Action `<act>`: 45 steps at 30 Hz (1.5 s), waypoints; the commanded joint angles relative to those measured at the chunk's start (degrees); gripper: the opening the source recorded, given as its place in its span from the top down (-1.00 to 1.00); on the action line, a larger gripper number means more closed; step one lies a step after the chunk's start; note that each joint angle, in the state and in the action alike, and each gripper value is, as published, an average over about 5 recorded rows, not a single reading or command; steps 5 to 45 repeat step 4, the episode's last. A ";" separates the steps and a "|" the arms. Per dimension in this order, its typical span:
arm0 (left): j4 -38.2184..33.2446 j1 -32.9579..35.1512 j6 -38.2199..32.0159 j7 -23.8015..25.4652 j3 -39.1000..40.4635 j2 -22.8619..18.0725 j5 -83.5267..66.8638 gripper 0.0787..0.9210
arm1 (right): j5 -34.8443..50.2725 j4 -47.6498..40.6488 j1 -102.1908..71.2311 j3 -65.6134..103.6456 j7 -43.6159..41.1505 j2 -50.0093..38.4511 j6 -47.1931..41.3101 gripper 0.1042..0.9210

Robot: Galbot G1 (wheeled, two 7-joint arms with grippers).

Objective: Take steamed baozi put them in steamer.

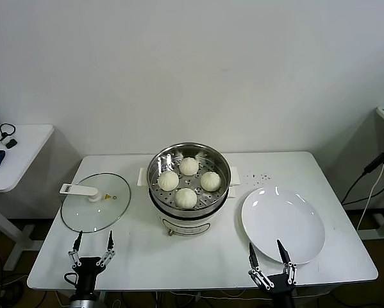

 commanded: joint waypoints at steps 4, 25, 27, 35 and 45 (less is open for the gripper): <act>-0.15 0.11 0.04 0.02 -0.06 0.18 -0.06 -0.77 | -0.27 -0.35 -0.74 -0.65 -0.12 0.48 0.95 -0.76; -0.15 0.11 0.04 0.02 -0.06 0.18 -0.06 -0.77 | -0.27 -0.35 -0.74 -0.65 -0.12 0.48 0.95 -0.76; -0.15 0.11 0.04 0.02 -0.06 0.18 -0.06 -0.77 | -0.27 -0.35 -0.74 -0.65 -0.12 0.48 0.95 -0.76; -0.15 0.11 0.04 0.02 -0.06 0.18 -0.06 -0.77 | -0.27 -0.35 -0.74 -0.65 -0.12 0.48 0.95 -0.76; -0.15 0.11 0.04 0.02 -0.06 0.18 -0.06 -0.77 | -0.27 -0.35 -0.74 -0.65 -0.12 0.48 0.95 -0.76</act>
